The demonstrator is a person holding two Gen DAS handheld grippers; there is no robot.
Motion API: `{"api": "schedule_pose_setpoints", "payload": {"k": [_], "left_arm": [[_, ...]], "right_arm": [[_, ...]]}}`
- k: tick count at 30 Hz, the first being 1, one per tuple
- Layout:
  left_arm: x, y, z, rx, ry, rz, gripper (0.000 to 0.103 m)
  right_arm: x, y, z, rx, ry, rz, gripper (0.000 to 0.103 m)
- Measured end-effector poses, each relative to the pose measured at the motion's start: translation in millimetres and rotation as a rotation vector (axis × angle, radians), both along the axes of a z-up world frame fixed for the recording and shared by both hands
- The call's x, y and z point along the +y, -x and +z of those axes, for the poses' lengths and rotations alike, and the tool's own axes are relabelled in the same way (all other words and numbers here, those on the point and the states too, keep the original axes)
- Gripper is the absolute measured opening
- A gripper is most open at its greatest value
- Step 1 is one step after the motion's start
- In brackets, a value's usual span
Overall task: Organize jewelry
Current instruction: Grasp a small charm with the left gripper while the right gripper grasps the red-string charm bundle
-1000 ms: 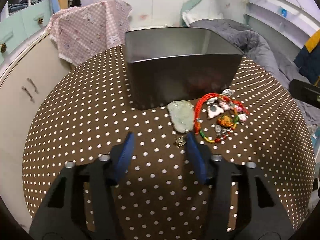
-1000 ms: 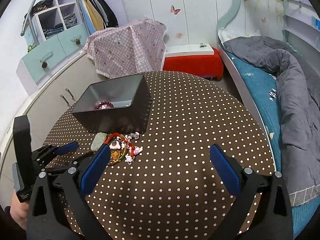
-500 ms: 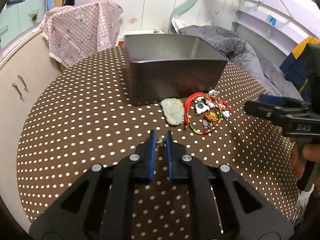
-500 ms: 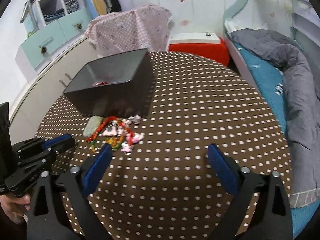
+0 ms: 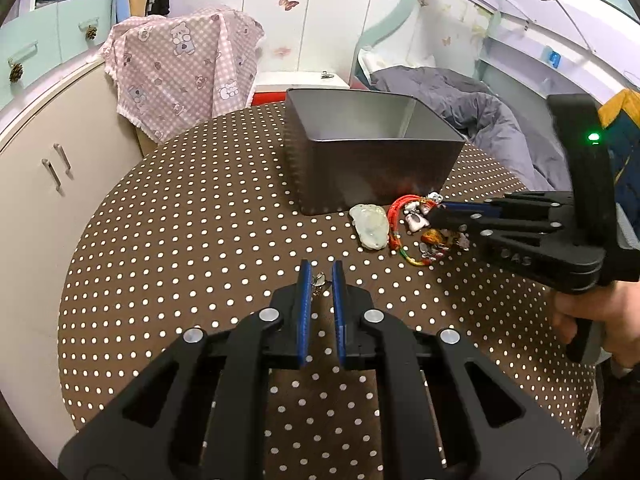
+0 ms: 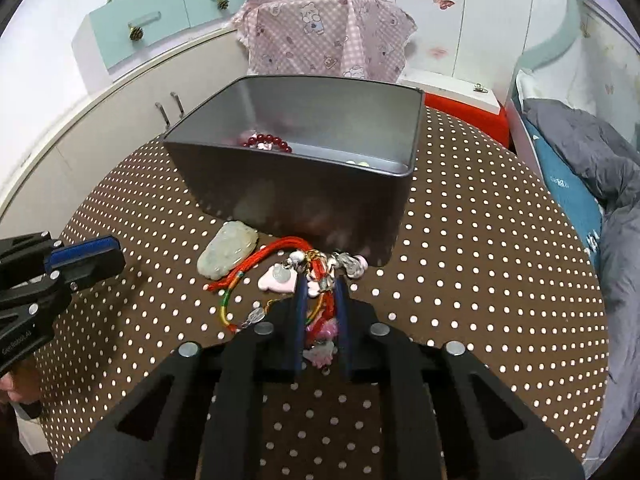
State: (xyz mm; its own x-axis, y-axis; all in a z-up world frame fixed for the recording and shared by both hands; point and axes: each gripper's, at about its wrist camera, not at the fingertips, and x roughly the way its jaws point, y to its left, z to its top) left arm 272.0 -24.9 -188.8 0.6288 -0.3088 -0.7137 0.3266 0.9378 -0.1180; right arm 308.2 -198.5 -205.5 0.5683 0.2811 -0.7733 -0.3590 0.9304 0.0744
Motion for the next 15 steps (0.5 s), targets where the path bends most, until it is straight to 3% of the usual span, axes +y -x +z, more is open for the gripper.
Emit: {"api": "schedule_pose_setpoints", "payload": {"k": [10,15], "left_arm": [[4,2,8,-0.018,0.018,-0.003,0.010],[2,3,9,-0.019,0.016,-0.007,0.010]], "right_arm": [[-15,24,28,-0.057,-0.123,-0.016,0.008],[-13,27,10,0.003,-0.038,-0.032,0.010]]}}
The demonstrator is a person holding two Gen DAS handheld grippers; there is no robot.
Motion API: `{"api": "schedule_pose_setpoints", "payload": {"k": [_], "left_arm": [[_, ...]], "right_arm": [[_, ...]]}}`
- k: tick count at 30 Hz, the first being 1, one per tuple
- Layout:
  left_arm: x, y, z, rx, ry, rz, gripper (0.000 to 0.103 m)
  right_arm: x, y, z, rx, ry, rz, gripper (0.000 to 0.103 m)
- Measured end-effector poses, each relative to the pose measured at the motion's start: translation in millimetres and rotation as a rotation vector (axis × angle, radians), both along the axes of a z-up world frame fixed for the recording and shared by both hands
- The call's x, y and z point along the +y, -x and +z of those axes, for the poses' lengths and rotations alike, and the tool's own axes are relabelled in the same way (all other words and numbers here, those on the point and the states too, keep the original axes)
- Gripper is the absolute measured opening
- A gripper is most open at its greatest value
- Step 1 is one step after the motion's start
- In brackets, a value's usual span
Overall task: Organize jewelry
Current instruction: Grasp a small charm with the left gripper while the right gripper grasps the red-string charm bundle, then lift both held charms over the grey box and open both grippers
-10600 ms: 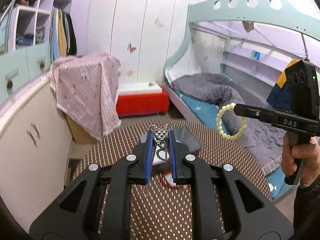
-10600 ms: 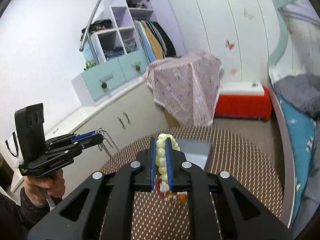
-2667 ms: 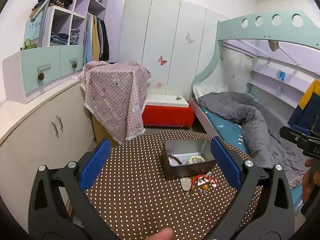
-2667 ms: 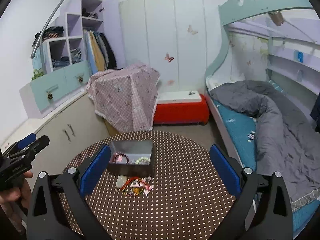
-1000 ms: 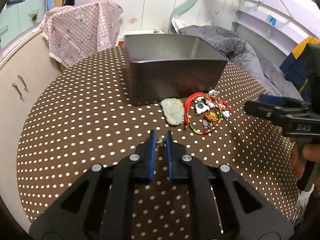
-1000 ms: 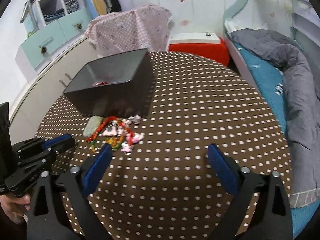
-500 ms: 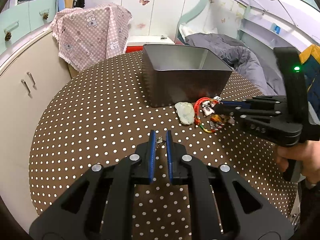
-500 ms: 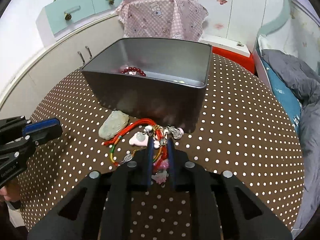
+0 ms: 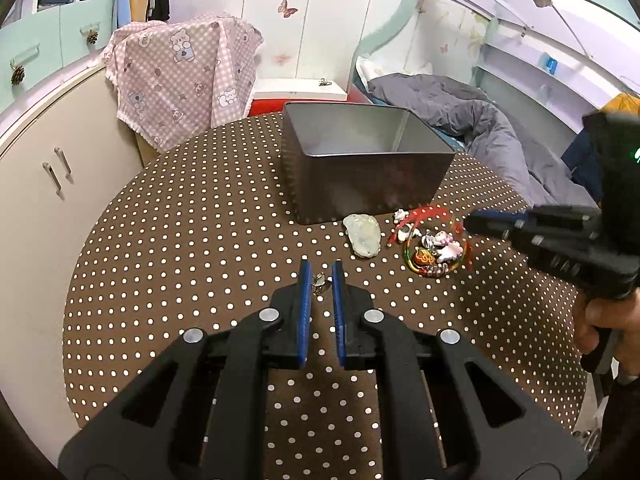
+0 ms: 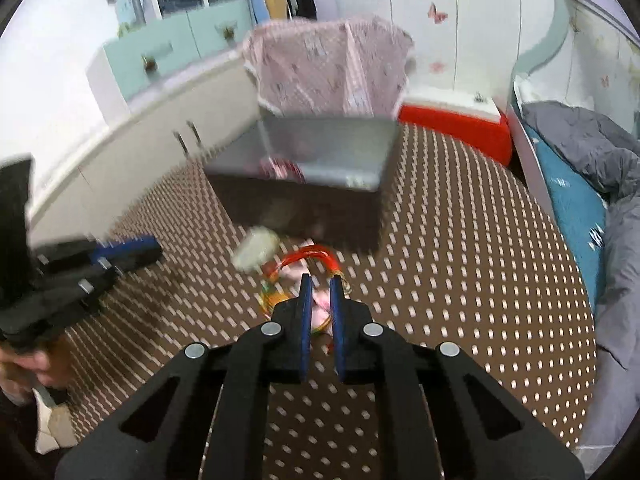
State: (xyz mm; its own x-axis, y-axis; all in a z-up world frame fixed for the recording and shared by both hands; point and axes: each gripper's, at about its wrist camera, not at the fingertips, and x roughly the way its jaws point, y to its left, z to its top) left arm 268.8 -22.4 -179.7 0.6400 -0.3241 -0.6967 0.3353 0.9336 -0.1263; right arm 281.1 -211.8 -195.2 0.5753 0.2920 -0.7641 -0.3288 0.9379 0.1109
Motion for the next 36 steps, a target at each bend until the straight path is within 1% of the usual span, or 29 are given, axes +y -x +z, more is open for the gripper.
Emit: {"api": "schedule_pose_setpoints", "payload": {"k": [1,3,5,8,11,14,15,17,18,19,23,26,31,34,36], "left_arm": [[0,1,-1,0.001,0.000,0.000,0.010],[-1,3,-2,0.005,-0.001,-0.001,0.010],[-2,4,-3,0.009,-0.004,-0.003,0.010],[-4,4,-3,0.011,-0.004,-0.003,0.010],[-5,5,-1,0.005,-0.001,-0.007,0.010],[-7,6,1,-0.001,0.000,-0.009,0.010],[-7,6,2,-0.003,0.001,-0.008,0.010],[-6,7,3,-0.007,0.001,-0.005,0.010],[-5,7,4,-0.009,0.001,-0.002,0.010],[-4,8,4,-0.011,0.001,0.002,0.010],[1,7,7,-0.017,0.006,0.015,0.010],[6,6,14,-0.031,0.016,0.012,0.010],[13,2,33,-0.072,0.031,0.008,0.010],[18,0,47,-0.100,0.042,0.002,0.010],[19,-1,56,-0.122,0.046,-0.001,0.010]], "right_arm": [[-2,1,-4,0.016,0.000,-0.006,0.010],[-7,4,-8,0.025,-0.015,-0.020,0.020],[-9,8,-8,0.021,-0.018,-0.026,0.026],[-9,7,-6,0.002,-0.007,-0.033,0.027],[-6,-5,-2,-0.008,-0.015,-0.035,0.027],[-2,-28,-13,0.039,0.003,-0.029,0.026],[1,-32,-16,0.052,-0.006,-0.009,0.022],[2,-35,-14,0.063,-0.044,0.012,0.005],[4,-34,-12,0.053,-0.024,0.012,0.005],[4,-32,-9,0.045,-0.028,0.017,0.005],[-7,-18,16,-0.012,-0.118,0.025,0.005],[-17,-8,42,-0.067,-0.172,0.027,0.005],[-26,1,78,-0.147,-0.208,0.024,0.005],[-28,9,94,-0.185,-0.234,0.033,0.005],[-29,10,101,-0.201,-0.234,0.036,0.005]]}}
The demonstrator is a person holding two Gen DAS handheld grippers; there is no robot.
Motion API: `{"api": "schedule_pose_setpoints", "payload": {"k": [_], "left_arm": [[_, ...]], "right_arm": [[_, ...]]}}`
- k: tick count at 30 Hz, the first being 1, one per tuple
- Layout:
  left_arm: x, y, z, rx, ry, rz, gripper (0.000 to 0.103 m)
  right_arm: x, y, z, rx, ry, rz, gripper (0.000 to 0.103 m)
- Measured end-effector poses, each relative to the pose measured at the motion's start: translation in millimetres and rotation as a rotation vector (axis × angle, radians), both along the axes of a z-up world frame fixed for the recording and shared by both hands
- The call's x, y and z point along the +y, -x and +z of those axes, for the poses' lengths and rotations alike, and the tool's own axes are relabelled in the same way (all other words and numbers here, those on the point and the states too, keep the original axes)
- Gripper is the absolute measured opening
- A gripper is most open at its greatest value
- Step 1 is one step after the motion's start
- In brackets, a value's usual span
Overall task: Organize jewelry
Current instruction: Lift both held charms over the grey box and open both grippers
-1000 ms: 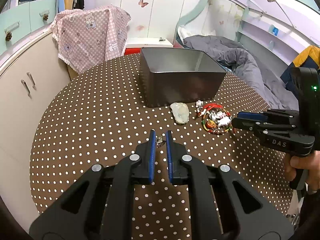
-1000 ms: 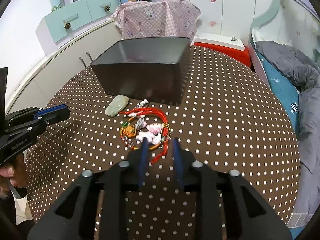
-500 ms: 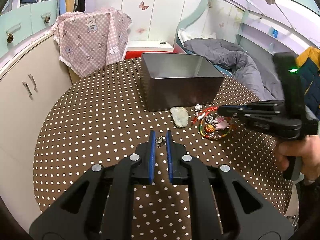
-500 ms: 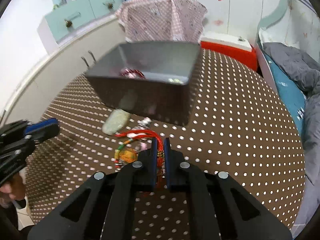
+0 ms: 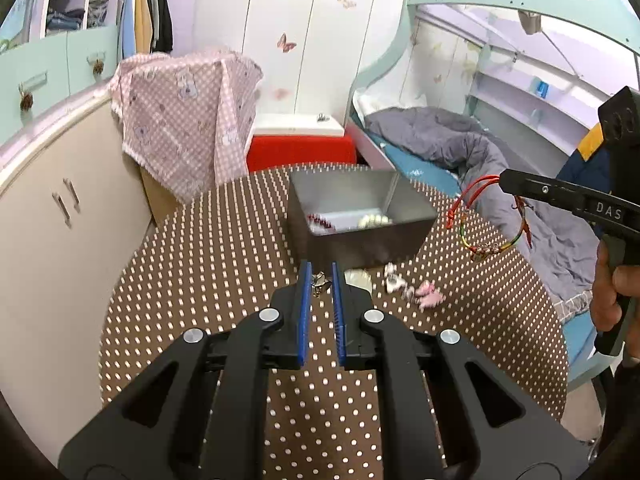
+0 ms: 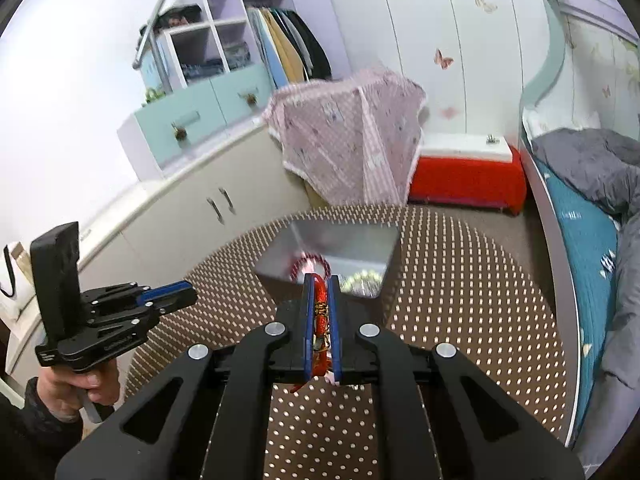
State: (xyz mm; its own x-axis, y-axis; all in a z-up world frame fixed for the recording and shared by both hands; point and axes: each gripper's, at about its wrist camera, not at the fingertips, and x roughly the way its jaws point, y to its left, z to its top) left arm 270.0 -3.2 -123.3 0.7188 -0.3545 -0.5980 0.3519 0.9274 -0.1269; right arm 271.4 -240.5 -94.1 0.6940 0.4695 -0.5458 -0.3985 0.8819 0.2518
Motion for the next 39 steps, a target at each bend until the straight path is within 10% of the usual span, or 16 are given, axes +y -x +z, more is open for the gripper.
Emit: {"api": "schedule_pose_setpoints", "payload": {"k": [18,30,31,32,34,35,39], "left_arm": [[-11,-35,80,-0.145,0.075,-0.057,0.010],[-39,-86,83,-0.083,0.088,-0.075,0.012],[-40,-91,79,-0.059,0.087,-0.065,0.025],[-38,-96,76,-0.041,0.087,-0.043,0.068],[-28,-94,76,-0.072,0.126,0.023,0.096],[-22,-92,76,-0.084,0.145,0.040,0.096],[-11,-89,76,-0.091,0.123,0.097,0.096]], "right_arm": [[12,-31,71,-0.153,-0.005,0.010,0.005],[24,-97,44,-0.040,0.010,-0.059,0.009],[22,-102,37,-0.014,-0.002,-0.072,0.010],[18,-103,33,0.002,-0.011,-0.095,0.020],[13,-102,31,0.002,-0.023,-0.143,0.064],[8,-97,31,-0.022,-0.035,-0.176,0.091],[-6,-89,33,-0.032,-0.035,-0.248,0.095]]}}
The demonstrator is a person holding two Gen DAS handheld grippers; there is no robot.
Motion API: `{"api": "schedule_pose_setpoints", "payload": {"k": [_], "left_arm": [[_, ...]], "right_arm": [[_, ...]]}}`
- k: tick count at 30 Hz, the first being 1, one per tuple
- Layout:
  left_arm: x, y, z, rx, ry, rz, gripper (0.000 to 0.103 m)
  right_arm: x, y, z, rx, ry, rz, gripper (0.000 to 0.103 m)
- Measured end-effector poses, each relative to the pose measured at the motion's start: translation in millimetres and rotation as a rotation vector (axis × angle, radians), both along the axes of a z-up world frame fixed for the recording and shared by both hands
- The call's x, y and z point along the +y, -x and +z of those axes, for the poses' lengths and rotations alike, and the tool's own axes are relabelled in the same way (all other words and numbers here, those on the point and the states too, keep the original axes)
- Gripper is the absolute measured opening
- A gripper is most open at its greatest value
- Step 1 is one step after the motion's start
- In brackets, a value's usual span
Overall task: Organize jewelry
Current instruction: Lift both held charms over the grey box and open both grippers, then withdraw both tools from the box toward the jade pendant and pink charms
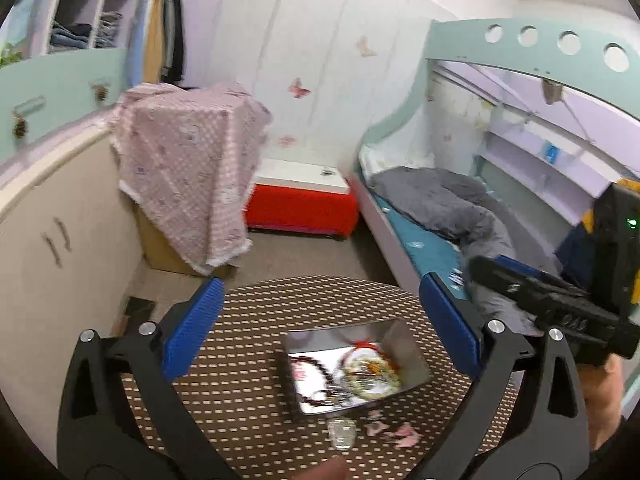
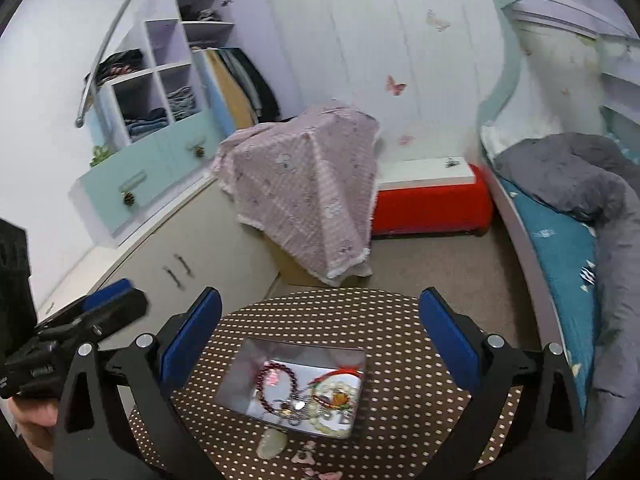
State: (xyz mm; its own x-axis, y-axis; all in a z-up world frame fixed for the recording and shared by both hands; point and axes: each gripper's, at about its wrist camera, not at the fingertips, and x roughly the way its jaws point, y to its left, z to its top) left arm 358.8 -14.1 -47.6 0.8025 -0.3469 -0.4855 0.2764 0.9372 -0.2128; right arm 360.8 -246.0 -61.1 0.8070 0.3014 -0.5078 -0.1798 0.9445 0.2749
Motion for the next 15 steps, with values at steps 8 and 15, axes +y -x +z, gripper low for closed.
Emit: {"api": "schedule_pose_setpoints", "payload": {"k": [8,15], "left_arm": [[19,25,8,-0.043,-0.012,0.050,0.096],[31,56,8,-0.076,-0.020,0.051,0.096]], "right_arm": [[-3,21,10,-0.017,0.009,-0.035,0.095],[7,60,20,-0.044,0.059,-0.061,0.095]]}}
